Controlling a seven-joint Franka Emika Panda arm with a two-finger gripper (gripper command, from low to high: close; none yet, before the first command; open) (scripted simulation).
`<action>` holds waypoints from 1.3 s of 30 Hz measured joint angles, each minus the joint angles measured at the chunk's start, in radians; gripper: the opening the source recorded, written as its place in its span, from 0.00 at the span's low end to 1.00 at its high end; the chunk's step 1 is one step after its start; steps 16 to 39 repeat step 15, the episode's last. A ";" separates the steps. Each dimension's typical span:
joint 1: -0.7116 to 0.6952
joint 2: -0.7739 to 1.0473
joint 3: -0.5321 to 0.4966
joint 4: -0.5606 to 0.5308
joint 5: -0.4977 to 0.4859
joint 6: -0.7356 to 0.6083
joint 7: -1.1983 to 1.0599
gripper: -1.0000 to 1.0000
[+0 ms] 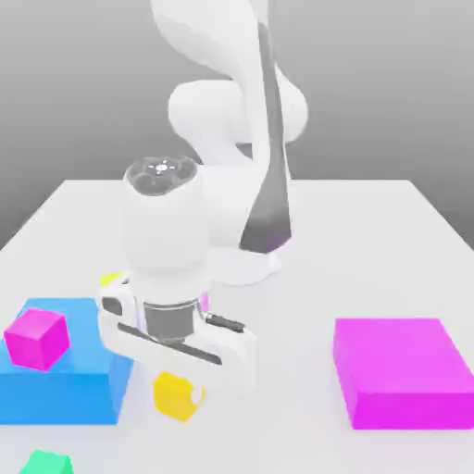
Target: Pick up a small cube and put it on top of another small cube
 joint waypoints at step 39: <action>-0.122 0.239 -0.054 0.298 0.051 -0.057 -0.109 1.00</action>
